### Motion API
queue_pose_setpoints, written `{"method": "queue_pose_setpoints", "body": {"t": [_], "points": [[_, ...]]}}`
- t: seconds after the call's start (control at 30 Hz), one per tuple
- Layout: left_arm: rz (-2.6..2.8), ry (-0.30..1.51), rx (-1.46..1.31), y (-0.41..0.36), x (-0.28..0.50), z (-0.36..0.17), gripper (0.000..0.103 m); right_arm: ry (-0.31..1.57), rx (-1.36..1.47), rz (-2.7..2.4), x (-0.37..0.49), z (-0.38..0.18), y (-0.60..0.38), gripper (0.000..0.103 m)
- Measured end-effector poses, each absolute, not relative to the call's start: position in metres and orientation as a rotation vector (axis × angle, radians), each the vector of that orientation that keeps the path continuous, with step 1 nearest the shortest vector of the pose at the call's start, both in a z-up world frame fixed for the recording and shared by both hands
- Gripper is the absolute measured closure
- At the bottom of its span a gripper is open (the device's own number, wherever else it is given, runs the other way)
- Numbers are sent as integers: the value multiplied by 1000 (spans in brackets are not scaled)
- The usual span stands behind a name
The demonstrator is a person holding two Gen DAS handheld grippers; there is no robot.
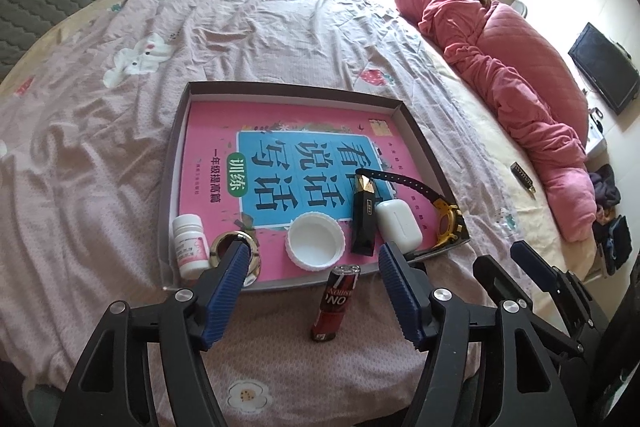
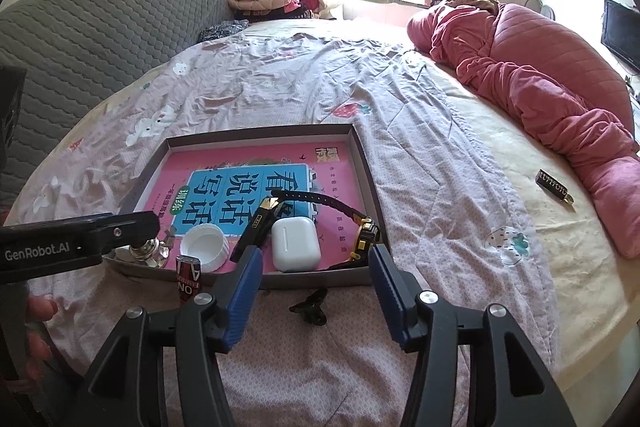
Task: Organize rigid objects
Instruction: 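Withdraw both tools from the box toward the red can and black clip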
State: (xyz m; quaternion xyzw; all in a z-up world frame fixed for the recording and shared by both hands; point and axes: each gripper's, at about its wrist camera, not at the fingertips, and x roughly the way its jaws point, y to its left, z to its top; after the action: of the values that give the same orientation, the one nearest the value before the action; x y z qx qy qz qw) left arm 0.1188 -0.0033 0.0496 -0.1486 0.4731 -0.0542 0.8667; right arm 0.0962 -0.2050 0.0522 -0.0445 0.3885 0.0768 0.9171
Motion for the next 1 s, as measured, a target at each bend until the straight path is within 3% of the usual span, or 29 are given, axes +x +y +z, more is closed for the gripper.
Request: {"method": "queue_pose_setpoints", "body": {"t": [1.0], "points": [[-107,890,-259,-10,78,82,26,672,-73,145,61,76,-213,42]]}}
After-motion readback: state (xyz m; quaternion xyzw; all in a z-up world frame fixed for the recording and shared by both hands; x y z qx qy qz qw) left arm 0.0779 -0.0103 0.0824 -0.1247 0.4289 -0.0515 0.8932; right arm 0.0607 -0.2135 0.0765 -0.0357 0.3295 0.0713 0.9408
